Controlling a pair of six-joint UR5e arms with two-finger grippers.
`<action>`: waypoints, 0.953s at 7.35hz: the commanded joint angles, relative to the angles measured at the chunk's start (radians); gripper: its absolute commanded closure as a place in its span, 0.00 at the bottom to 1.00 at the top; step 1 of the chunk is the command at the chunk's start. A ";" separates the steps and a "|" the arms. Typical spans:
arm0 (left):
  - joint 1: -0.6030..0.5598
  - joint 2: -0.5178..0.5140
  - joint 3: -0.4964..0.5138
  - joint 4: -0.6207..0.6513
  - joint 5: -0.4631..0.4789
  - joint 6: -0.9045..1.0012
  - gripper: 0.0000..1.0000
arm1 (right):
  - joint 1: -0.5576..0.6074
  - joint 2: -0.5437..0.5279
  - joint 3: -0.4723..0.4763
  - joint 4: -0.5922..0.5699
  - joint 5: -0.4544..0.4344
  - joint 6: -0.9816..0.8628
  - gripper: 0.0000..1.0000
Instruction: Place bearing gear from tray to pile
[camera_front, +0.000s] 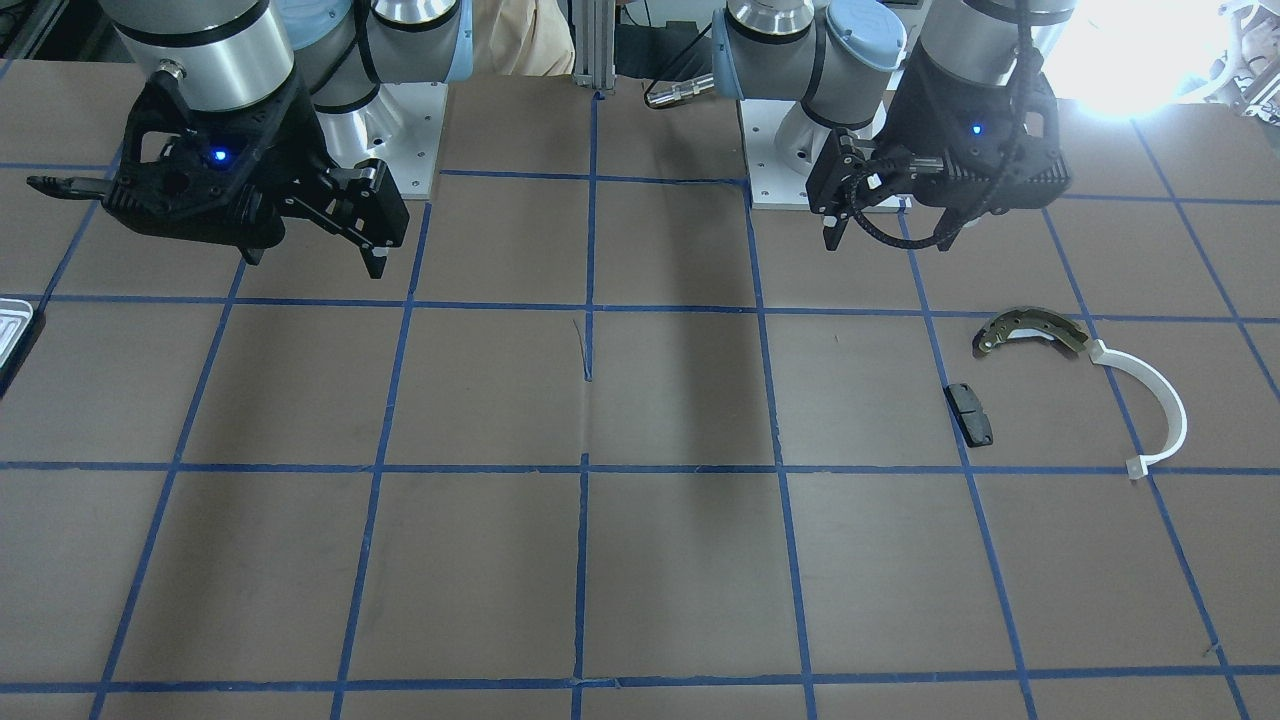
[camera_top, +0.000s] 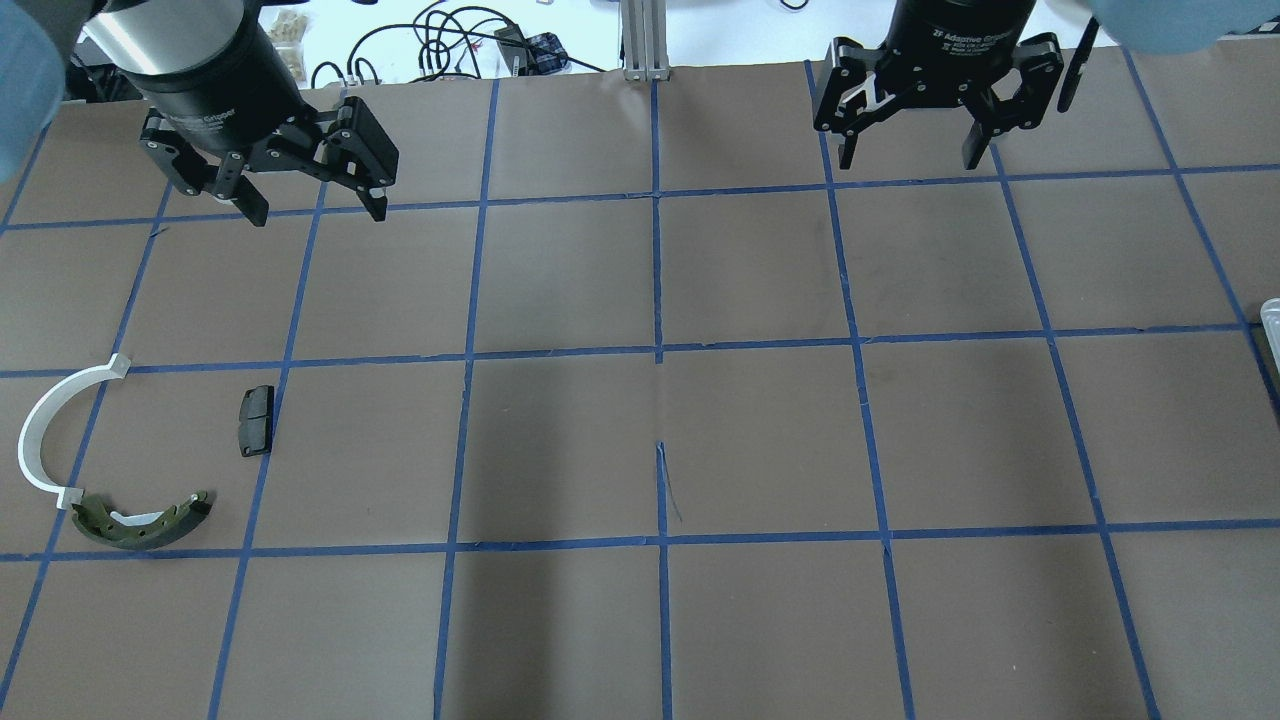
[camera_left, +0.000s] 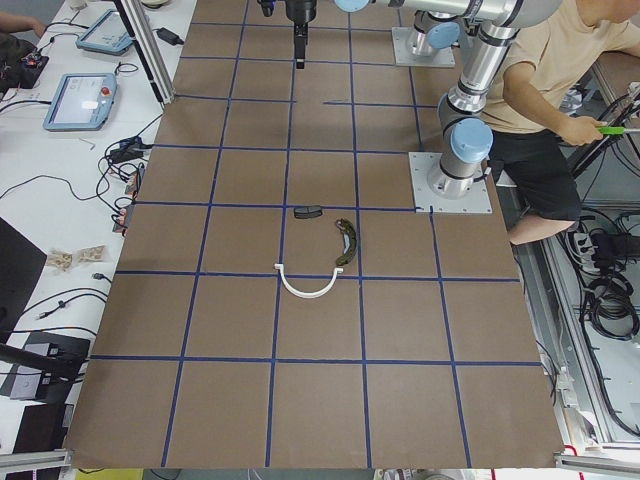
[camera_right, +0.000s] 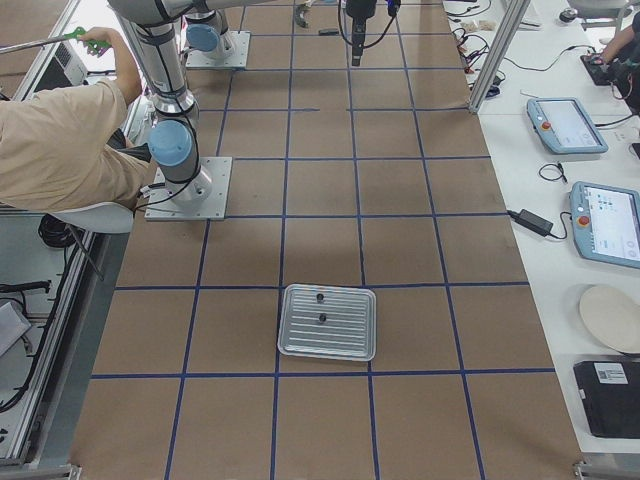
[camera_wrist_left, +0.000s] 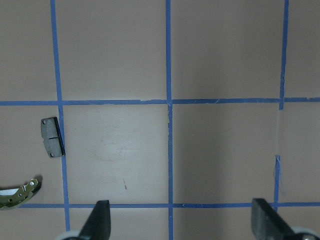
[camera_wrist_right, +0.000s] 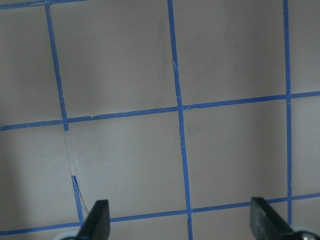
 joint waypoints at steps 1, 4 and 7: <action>0.000 -0.002 -0.001 0.007 -0.005 -0.003 0.00 | 0.000 -0.002 0.001 -0.001 0.000 -0.004 0.00; 0.002 -0.002 -0.001 0.007 -0.002 -0.001 0.00 | 0.000 0.000 0.001 -0.001 0.000 -0.004 0.00; 0.008 -0.002 -0.001 0.007 -0.010 0.016 0.00 | -0.017 0.005 0.006 0.001 -0.003 -0.055 0.00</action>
